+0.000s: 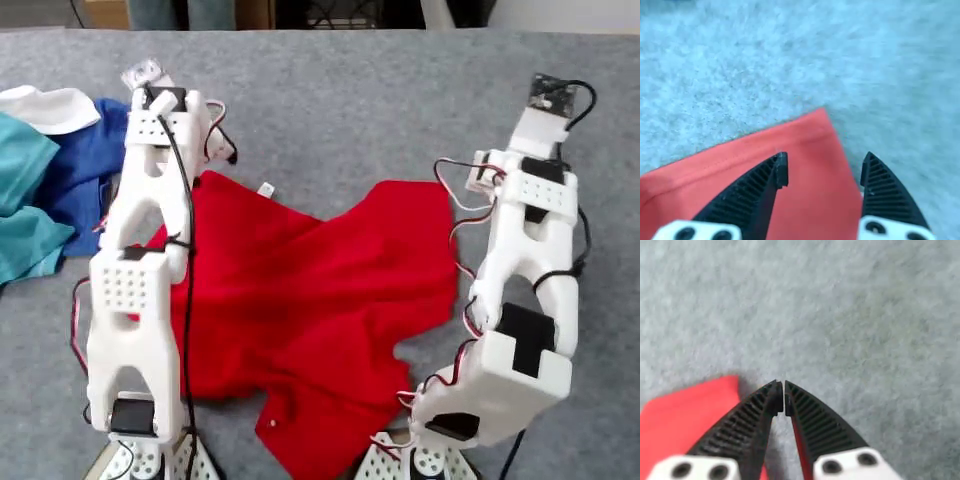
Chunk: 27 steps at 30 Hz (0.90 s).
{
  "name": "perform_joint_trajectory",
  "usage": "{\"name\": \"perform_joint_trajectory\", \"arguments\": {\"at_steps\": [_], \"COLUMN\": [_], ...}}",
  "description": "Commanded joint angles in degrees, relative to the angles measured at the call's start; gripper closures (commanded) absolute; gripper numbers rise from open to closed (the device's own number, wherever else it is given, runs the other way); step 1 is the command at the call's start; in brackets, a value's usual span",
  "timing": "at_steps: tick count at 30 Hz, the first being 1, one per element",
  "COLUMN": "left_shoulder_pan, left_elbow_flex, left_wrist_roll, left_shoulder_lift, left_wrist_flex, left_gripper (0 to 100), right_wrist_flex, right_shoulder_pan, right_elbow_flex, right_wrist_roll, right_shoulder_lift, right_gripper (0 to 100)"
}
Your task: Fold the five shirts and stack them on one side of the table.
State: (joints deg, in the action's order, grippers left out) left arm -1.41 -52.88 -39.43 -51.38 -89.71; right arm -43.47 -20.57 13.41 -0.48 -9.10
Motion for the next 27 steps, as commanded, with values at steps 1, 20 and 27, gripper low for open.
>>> {"name": "perform_joint_trajectory", "arguments": {"at_steps": [1, 20, 27], "left_shoulder_pan": [-0.66, -1.8, -1.8], "left_elbow_flex": [-13.49, -33.45, -33.27], "left_wrist_roll": [-0.97, -5.01, -9.49], "left_shoulder_lift": [-6.59, -14.15, -17.85], "left_wrist_flex": [-3.87, -10.37, -7.03], "left_gripper": [75, 81, 81], "right_wrist_flex": [1.58, 1.67, 1.67], "right_shoulder_pan": [-0.79, -0.44, -0.44], "right_elbow_flex": [-0.13, 0.13, 0.13], "right_wrist_roll": [0.0, 0.0, 0.0], "right_shoulder_lift": [0.22, 0.04, 0.04], "right_gripper": [98.0, 98.0, 98.0]}}
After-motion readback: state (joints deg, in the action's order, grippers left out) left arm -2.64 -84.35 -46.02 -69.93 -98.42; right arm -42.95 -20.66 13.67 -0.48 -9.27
